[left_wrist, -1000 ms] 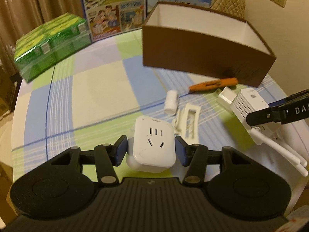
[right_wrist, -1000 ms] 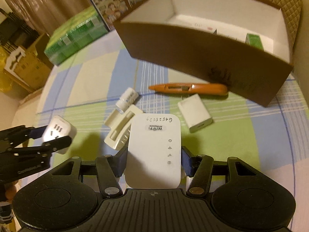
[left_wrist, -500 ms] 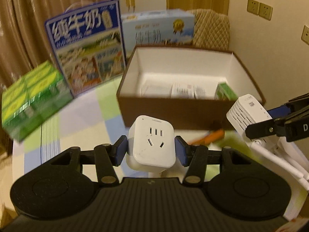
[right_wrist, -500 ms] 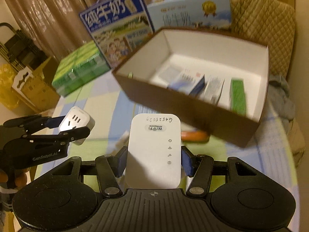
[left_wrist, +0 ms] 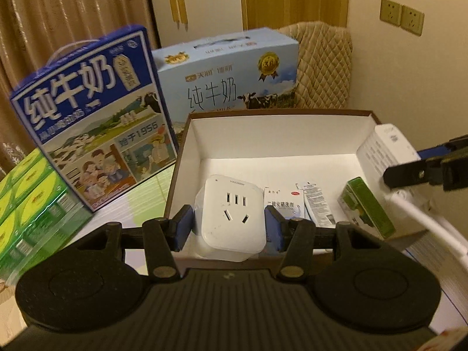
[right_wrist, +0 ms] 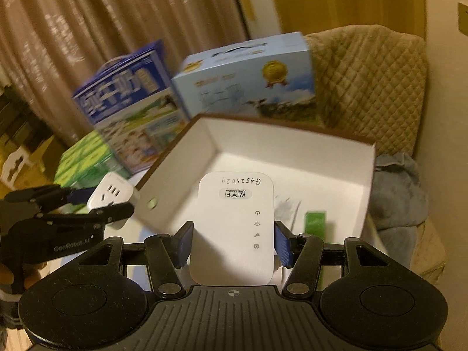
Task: Organize rigid objects
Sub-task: 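Carry the socket with the left tool while the right tool carries the extender to the brown box, then open the left tool to drop the socket while the right tool releases the extender inside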
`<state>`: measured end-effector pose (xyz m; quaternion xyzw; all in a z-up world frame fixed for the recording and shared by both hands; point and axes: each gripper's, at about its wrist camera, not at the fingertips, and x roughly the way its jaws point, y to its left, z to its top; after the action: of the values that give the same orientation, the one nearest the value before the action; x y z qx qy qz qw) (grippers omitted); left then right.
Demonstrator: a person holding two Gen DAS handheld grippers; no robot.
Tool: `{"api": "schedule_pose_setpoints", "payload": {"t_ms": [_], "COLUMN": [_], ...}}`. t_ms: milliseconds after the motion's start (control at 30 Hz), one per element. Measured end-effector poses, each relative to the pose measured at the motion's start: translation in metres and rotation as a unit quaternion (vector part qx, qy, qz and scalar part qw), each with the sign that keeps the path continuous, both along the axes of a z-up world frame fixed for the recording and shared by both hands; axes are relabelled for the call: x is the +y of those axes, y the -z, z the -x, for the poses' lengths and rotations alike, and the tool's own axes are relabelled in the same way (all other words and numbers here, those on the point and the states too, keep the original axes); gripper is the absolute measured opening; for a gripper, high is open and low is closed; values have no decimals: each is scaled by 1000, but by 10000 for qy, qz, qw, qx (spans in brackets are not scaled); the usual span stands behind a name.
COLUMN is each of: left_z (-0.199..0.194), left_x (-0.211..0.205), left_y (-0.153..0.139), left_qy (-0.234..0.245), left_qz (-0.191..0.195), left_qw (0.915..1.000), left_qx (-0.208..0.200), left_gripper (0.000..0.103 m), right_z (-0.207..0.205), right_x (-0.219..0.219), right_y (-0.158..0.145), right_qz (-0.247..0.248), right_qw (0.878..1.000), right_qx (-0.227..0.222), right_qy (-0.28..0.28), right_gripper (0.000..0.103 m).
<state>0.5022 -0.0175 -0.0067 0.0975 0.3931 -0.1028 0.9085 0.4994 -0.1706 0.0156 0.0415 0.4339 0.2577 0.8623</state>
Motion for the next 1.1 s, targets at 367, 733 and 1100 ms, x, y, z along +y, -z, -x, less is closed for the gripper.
{"api": "schedule_pose_setpoints", "payload": {"t_ms": [367, 733, 1100], "left_z": [-54, -74, -85], "left_x": [-5, -8, -8], "left_y": [46, 83, 83], "left_qy": [162, 281, 253], "left_qz": [-284, -558, -601], "left_qw": [9974, 9916, 9921], "left_qx": [644, 1129, 1072], "left_gripper": [50, 50, 54], "right_z": [-56, -68, -70], "right_x": [-3, 6, 8], "right_y": [43, 79, 83], "right_qz": [228, 440, 581], "right_qw": [9981, 9953, 9941], "right_qx": [429, 747, 794], "right_qy": [384, 422, 455], "right_gripper": [53, 53, 54]}}
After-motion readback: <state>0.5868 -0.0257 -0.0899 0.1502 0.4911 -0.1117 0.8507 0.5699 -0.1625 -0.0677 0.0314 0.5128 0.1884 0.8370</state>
